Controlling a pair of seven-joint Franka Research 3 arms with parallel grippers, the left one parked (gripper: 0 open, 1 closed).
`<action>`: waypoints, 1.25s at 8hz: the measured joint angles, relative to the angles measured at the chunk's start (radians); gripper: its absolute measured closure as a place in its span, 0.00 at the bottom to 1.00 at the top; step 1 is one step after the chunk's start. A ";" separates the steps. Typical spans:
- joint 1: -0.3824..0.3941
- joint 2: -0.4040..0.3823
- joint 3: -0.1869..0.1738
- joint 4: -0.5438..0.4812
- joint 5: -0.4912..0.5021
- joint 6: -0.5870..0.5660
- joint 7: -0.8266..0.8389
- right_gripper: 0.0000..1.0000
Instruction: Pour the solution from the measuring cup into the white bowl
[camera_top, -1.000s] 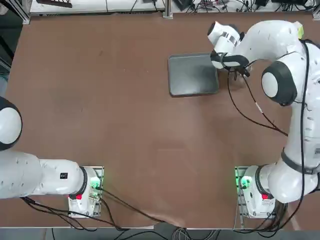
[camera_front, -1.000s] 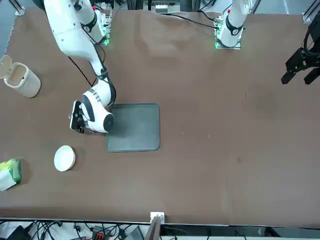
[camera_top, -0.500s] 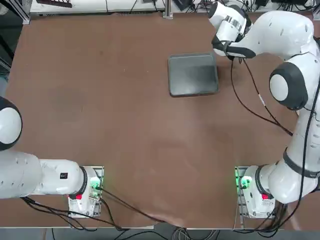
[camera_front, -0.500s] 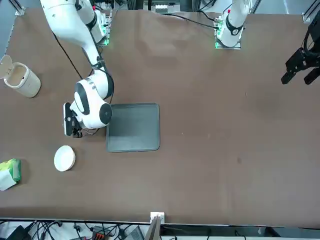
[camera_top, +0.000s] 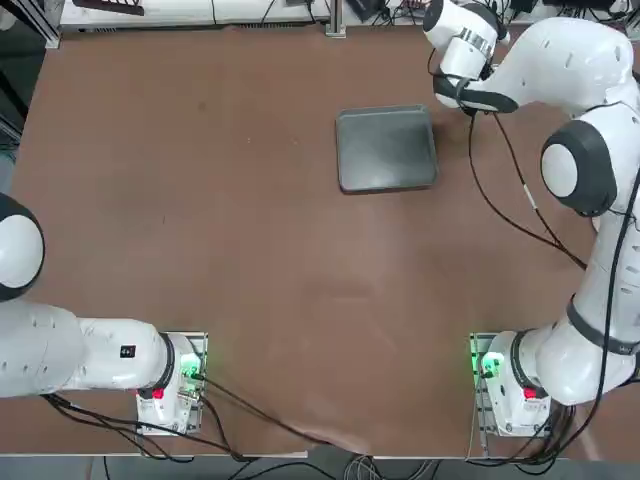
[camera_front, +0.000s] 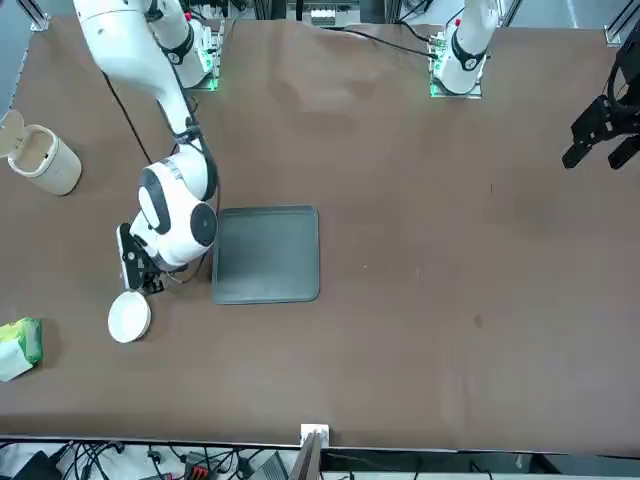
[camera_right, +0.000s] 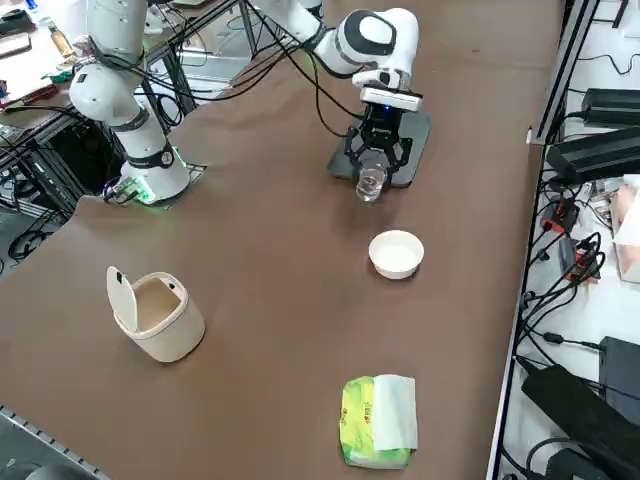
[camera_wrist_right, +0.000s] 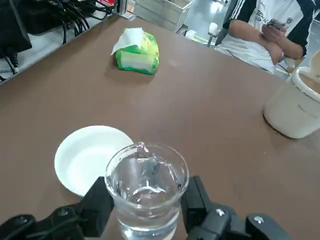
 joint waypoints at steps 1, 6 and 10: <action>-0.019 0.000 0.000 0.006 -0.003 0.021 -0.014 0.26; -0.076 0.035 -0.001 0.048 -0.003 0.121 -0.070 0.26; -0.114 0.124 0.000 0.151 0.042 0.153 -0.133 0.26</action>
